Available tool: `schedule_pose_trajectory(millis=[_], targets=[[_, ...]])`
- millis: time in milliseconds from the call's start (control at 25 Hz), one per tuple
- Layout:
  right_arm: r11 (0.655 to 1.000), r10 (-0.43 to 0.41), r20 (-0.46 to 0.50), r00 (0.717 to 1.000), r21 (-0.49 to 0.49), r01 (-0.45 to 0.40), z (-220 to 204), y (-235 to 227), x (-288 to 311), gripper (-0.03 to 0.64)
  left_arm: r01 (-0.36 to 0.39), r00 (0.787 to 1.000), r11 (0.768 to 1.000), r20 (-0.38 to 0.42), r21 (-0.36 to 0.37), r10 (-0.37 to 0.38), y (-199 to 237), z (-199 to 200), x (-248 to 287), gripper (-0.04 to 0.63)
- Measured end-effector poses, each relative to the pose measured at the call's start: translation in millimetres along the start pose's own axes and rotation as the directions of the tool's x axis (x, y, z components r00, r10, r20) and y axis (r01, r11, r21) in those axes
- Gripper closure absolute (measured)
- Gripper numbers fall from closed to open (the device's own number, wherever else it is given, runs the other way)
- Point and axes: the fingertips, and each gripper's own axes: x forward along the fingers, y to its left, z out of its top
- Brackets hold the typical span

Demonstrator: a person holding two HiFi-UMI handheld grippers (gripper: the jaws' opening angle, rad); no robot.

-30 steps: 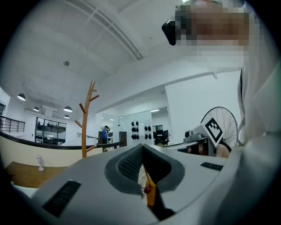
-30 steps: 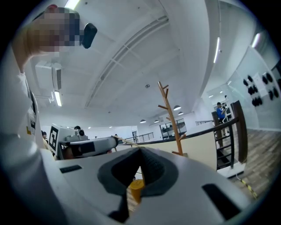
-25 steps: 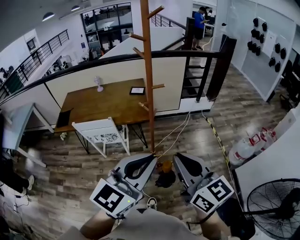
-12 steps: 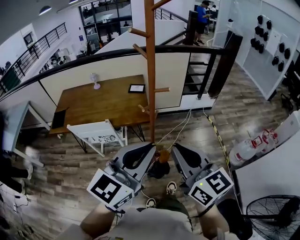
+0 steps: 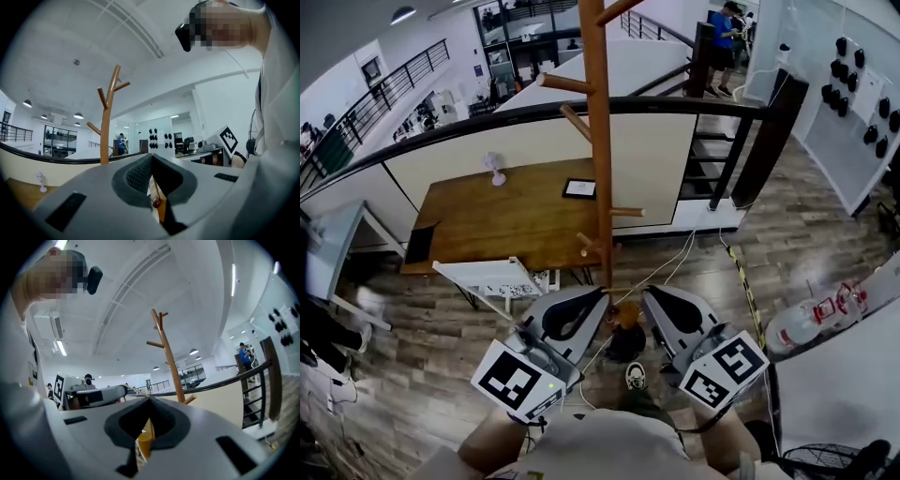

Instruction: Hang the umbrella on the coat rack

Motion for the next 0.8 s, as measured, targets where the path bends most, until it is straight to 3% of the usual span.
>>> schedule_pose_trajectory(millis=[480,800], targets=[[0.984,0.178,-0.035,0.983,-0.010,-0.179,21.0,-68.7,43.4,0.612,-0.149,0.989,0.989,-0.005,0.002,0.149,43.4,0.7,64.6,0.595],[0.966,0.254,-0.064,0.965,-0.032,-0.257,21.1,-104.2,60.3,0.612,-0.223,0.975,0.975,0.002,-0.001,0.223,57.6,-6.6,96.7,0.595]])
